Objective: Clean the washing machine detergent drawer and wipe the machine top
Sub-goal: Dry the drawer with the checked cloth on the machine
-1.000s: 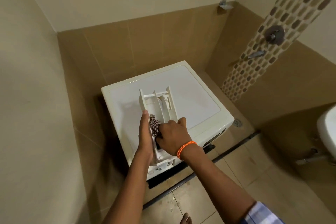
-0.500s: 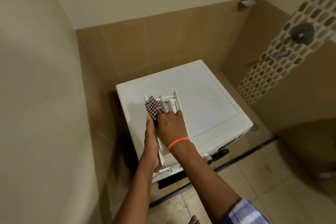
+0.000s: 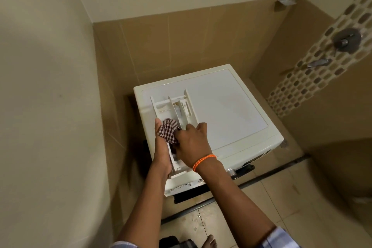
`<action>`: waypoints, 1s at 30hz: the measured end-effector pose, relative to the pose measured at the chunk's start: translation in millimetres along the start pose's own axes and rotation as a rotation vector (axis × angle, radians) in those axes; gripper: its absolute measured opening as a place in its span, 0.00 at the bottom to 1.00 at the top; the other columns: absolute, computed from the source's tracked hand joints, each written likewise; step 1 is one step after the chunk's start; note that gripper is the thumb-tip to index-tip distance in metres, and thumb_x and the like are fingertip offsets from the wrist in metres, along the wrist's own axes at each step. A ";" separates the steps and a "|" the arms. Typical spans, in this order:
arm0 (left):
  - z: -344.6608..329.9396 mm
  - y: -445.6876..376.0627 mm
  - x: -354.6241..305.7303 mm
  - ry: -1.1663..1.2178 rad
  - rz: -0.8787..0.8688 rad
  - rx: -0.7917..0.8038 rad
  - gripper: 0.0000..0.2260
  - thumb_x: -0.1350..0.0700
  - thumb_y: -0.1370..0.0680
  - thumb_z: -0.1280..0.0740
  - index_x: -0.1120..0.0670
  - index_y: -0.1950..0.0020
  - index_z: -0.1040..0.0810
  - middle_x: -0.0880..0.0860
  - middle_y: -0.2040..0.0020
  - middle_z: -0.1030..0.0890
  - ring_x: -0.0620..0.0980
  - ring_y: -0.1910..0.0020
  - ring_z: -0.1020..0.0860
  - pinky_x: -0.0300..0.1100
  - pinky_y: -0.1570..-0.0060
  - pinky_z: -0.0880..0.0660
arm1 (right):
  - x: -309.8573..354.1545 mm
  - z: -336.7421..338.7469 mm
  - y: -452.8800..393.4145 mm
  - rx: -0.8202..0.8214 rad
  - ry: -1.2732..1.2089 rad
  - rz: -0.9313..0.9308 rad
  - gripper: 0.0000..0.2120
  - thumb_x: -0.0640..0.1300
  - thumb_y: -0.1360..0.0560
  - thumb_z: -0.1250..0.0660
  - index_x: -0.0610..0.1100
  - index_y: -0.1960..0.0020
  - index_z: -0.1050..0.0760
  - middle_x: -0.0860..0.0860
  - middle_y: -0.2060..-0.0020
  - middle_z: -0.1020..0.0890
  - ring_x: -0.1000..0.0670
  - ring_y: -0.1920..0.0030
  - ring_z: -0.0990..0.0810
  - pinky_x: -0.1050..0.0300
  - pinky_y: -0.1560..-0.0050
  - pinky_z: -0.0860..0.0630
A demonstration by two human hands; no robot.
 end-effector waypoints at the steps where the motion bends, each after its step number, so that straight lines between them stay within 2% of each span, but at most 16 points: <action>1: 1.2 0.2 0.6 0.022 0.003 0.011 0.32 0.27 0.19 0.42 0.53 0.40 0.15 0.57 0.45 0.12 0.52 0.45 0.13 0.51 0.42 0.17 | 3.8 -0.4 -4.8 -0.038 -0.009 -0.015 0.12 0.40 0.36 0.22 0.49 0.67 0.26 0.54 0.75 0.35 0.45 0.66 0.27 0.49 0.54 0.45; 2: 1.3 1.4 1.7 0.024 -0.002 0.001 0.31 0.30 0.17 0.43 0.53 0.34 0.17 0.57 0.39 0.13 0.52 0.41 0.14 0.52 0.37 0.18 | 7.3 1.8 -10.5 -0.086 -0.023 -0.040 0.12 0.38 0.37 0.24 0.48 0.67 0.26 0.53 0.76 0.33 0.45 0.66 0.27 0.48 0.54 0.44; 3: 1.0 2.8 3.3 0.001 -0.014 -0.016 0.29 0.32 0.15 0.44 0.52 0.31 0.18 0.57 0.36 0.13 0.50 0.41 0.13 0.50 0.38 0.19 | 9.8 2.9 -16.9 -0.132 -0.044 -0.073 0.12 0.36 0.37 0.25 0.48 0.67 0.27 0.52 0.76 0.31 0.44 0.66 0.26 0.48 0.54 0.43; 6: -2.7 7.6 6.4 -0.026 0.016 0.009 0.26 0.35 0.13 0.48 0.51 0.34 0.18 0.55 0.41 0.11 0.48 0.46 0.11 0.44 0.48 0.17 | 15.7 5.7 -31.2 -0.241 -0.120 -0.121 0.08 0.38 0.30 0.35 0.47 0.67 0.27 0.50 0.74 0.23 0.43 0.62 0.22 0.47 0.51 0.40; 8: 5.4 4.6 7.2 -0.019 0.004 0.008 0.27 0.34 0.13 0.49 0.50 0.33 0.19 0.54 0.42 0.11 0.48 0.45 0.12 0.44 0.48 0.16 | 22.1 2.9 -30.7 -0.233 -0.123 -0.081 0.14 0.46 0.25 0.47 0.47 0.61 0.23 0.50 0.67 0.17 0.43 0.53 0.20 0.43 0.45 0.37; 9: 8.7 4.3 6.3 -0.020 -0.006 0.008 0.28 0.33 0.14 0.49 0.49 0.31 0.19 0.54 0.40 0.11 0.49 0.42 0.12 0.46 0.45 0.17 | 23.9 -0.8 -28.4 -0.210 -0.104 -0.051 0.17 0.48 0.24 0.49 0.47 0.55 0.22 0.50 0.62 0.15 0.42 0.49 0.20 0.41 0.42 0.36; 11: 17.1 2.2 7.2 -0.035 -0.010 -0.002 0.30 0.30 0.15 0.48 0.48 0.27 0.21 0.54 0.34 0.14 0.53 0.34 0.16 0.53 0.33 0.21 | 21.4 -5.7 -22.5 -0.144 -0.044 0.006 0.15 0.48 0.23 0.47 0.46 0.47 0.23 0.48 0.59 0.13 0.40 0.46 0.21 0.37 0.40 0.35; 13: 19.4 -2.3 8.1 -0.063 0.002 -0.026 0.32 0.27 0.18 0.44 0.47 0.25 0.21 0.54 0.31 0.16 0.55 0.30 0.19 0.58 0.27 0.25 | 10.9 -7.6 -18.6 -0.062 0.001 0.043 0.14 0.49 0.23 0.44 0.46 0.43 0.25 0.48 0.59 0.14 0.39 0.48 0.21 0.37 0.40 0.35; 14: 19.5 -6.1 8.1 -0.051 0.016 -0.035 0.32 0.27 0.18 0.43 0.48 0.27 0.19 0.55 0.32 0.16 0.55 0.30 0.18 0.59 0.27 0.24 | 5.2 -7.1 -15.4 -0.017 0.004 0.071 0.14 0.50 0.22 0.44 0.47 0.42 0.27 0.48 0.59 0.14 0.40 0.49 0.21 0.38 0.40 0.36; 17: 19.8 -14.0 2.3 -0.013 0.034 -0.105 0.30 0.28 0.17 0.43 0.50 0.44 0.13 0.55 0.45 0.12 0.53 0.44 0.15 0.53 0.41 0.19 | -3.3 -5.8 0.6 0.044 -0.034 0.140 0.15 0.51 0.21 0.46 0.48 0.40 0.28 0.49 0.59 0.17 0.42 0.51 0.23 0.41 0.42 0.38; 18: 18.7 -12.3 -0.6 -0.009 0.029 -0.111 0.30 0.27 0.17 0.43 0.49 0.45 0.13 0.54 0.47 0.12 0.54 0.44 0.15 0.53 0.41 0.20 | -2.0 -5.0 6.5 0.043 -0.037 0.146 0.16 0.52 0.21 0.49 0.47 0.40 0.28 0.49 0.60 0.17 0.43 0.52 0.23 0.41 0.43 0.38; 20: 18.1 -7.2 -3.8 -0.008 0.002 -0.109 0.34 0.25 0.19 0.45 0.51 0.41 0.14 0.54 0.45 0.12 0.54 0.42 0.15 0.53 0.38 0.20 | 3.1 -5.6 15.8 0.026 -0.008 0.155 0.18 0.52 0.22 0.53 0.47 0.44 0.28 0.50 0.63 0.19 0.43 0.55 0.24 0.43 0.45 0.38; 23: 16.6 -1.7 -5.9 0.006 0.000 -0.100 0.35 0.25 0.19 0.46 0.50 0.37 0.16 0.54 0.44 0.12 0.53 0.44 0.15 0.51 0.41 0.19 | 9.5 -1.1 17.4 0.009 -0.059 0.127 0.15 0.51 0.22 0.55 0.48 0.50 0.31 0.53 0.67 0.28 0.45 0.58 0.28 0.44 0.48 0.37; 25: 15.1 -1.6 -7.7 -0.018 -0.014 -0.101 0.35 0.24 0.20 0.44 0.49 0.33 0.17 0.55 0.38 0.13 0.55 0.38 0.15 0.56 0.33 0.21 | 10.1 0.4 14.4 0.072 -0.122 0.094 0.16 0.52 0.21 0.57 0.48 0.53 0.33 0.54 0.68 0.32 0.45 0.59 0.28 0.43 0.47 0.35; 27: 15.2 -1.5 -9.6 -0.032 -0.022 -0.095 0.37 0.24 0.22 0.42 0.51 0.31 0.17 0.59 0.36 0.14 0.60 0.36 0.15 0.61 0.32 0.21 | 4.2 2.3 6.9 0.155 -0.360 -0.011 0.16 0.52 0.21 0.54 0.47 0.53 0.30 0.52 0.66 0.25 0.44 0.58 0.24 0.42 0.45 0.32; 30: 21.2 -6.6 -15.0 -0.039 -0.076 -0.092 0.42 0.21 0.27 0.40 0.47 0.24 0.22 0.56 0.31 0.16 0.60 0.33 0.17 0.59 0.39 0.17 | -15.6 15.6 1.8 0.110 -1.090 -0.319 0.18 0.48 0.23 0.42 0.37 0.46 0.20 0.45 0.55 0.14 0.50 0.52 0.15 0.45 0.48 0.19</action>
Point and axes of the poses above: each hand's wrist, its own y-axis away from the middle knuckle, its own z-axis out of the back of the hand, x = y × z, the point moved 2 cm from there along -y, towards the middle knuckle
